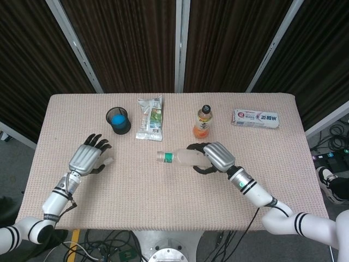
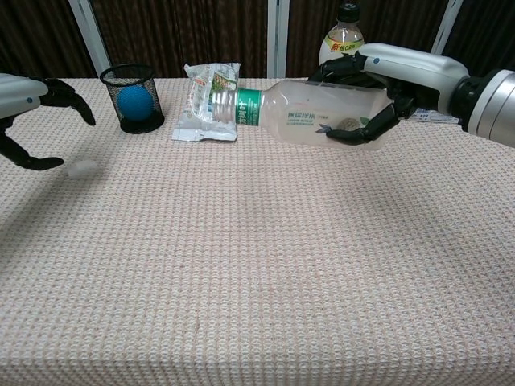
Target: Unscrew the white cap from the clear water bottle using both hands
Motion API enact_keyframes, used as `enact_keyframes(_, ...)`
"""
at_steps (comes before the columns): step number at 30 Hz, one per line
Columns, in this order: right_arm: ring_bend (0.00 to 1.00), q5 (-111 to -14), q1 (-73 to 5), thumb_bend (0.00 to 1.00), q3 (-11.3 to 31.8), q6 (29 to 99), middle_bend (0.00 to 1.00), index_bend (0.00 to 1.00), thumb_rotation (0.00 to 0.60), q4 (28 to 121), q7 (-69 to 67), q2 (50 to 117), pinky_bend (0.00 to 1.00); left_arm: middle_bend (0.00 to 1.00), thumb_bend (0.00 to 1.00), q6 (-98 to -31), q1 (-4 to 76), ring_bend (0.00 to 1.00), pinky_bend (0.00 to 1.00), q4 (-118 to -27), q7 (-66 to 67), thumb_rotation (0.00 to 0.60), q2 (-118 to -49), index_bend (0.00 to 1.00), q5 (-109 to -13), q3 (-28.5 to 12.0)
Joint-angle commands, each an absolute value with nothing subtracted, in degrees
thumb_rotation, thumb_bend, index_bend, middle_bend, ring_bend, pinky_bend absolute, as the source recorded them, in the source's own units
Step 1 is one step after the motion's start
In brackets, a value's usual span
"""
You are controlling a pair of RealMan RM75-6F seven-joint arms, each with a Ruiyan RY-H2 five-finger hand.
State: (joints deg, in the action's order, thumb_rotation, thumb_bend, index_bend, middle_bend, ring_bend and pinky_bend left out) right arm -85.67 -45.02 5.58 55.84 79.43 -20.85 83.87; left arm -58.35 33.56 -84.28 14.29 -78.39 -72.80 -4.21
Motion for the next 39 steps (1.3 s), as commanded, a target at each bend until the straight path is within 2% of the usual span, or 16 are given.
enact_keyframes(1, 0.42, -83.8, -46.4, 0.62, 5.7, 52.4, 0.49, 0.69, 0.6, 78.8, -16.7, 84.9, 0.51, 0.12, 0.22, -61.1, 32.4, 0.02, 0.02, -86.5, 15.7, 0.6, -77.9, 0.13, -72.2, -4.8)
enact_keyframes(5, 0.37, -81.5, -47.9, 0.6, 6.1, 49.3, 0.49, 0.63, 0.6, 77.0, -10.2, 87.6, 0.45, 0.12, 0.22, -65.2, 30.4, 0.02, 0.02, -88.6, 13.8, 0.6, -76.3, 0.11, -74.6, -4.7)
enact_keyframes(10, 0.25, -79.0, -47.9, 0.56, 6.8, 49.5, 0.4, 0.47, 0.6, 74.4, -3.7, 91.1, 0.31, 0.12, 0.19, -70.8, 27.6, 0.02, 0.02, -90.2, 10.3, 0.6, -74.1, 0.11, -77.7, -4.8)
enact_keyframes(13, 0.17, -77.2, -48.0, 0.46, 7.0, 48.7, 0.33, 0.34, 0.6, 73.5, -0.5, 92.6, 0.24, 0.12, 0.19, -72.5, 26.6, 0.02, 0.02, -89.8, 8.9, 0.6, -73.5, 0.11, -77.7, -5.5)
enact_keyframes(16, 0.03, -75.6, -47.9, 0.27, 7.0, 48.2, 0.21, 0.17, 0.6, 74.2, 2.4, 92.8, 0.12, 0.12, 0.18, -74.2, 25.2, 0.02, 0.02, -88.9, 7.6, 0.6, -73.0, 0.11, -76.7, -6.2)
enact_keyframes(18, 0.0, -74.7, -47.5, 0.17, 6.9, 48.0, 0.12, 0.04, 0.6, 75.3, 4.3, 92.1, 0.05, 0.12, 0.18, -74.8, 24.4, 0.02, 0.02, -88.1, 6.8, 0.6, -72.6, 0.11, -76.0, -6.5)
enact_keyframes(19, 0.0, -74.3, -47.2, 0.15, 6.8, 48.4, 0.1, 0.02, 0.6, 76.2, 5.3, 91.5, 0.03, 0.12, 0.18, -75.0, 23.9, 0.02, 0.02, -87.6, 6.1, 0.6, -72.4, 0.11, -75.5, -6.7)
enact_keyframes(21, 0.0, -73.9, -46.4, 0.13, 6.6, 49.0, 0.06, 0.0, 0.6, 78.1, 5.8, 90.2, 0.01, 0.12, 0.18, -75.0, 23.2, 0.02, 0.02, -86.8, 4.8, 0.6, -72.0, 0.11, -74.8, -6.9)
enact_keyframes(27, 0.0, -77.1, -42.0, 0.15, 4.9, 55.2, 0.07, 0.0, 0.6, 85.7, 5.3, 83.5, 0.02, 0.12, 0.17, -75.1, 20.4, 0.02, 0.02, -85.5, -0.4, 0.6, -70.0, 0.12, -73.9, -6.3)
enact_keyframes(32, 0.0, -82.6, -33.8, 0.17, 1.1, 66.9, 0.14, 0.0, 0.6, 92.6, 4.3, 74.6, 0.08, 0.12, 0.17, -78.7, 16.9, 0.02, 0.03, -83.0, -6.1, 0.6, -68.7, 0.13, -76.0, -5.4)
enact_keyframes(39, 0.0, -85.3, -21.8, 0.2, -2.9, 81.2, 0.14, 0.0, 0.6, 93.6, -2.5, 66.6, 0.0, 0.13, 0.16, -84.6, 11.7, 0.02, 0.03, -78.4, -11.7, 0.6, -70.3, 0.14, -77.3, -4.7)
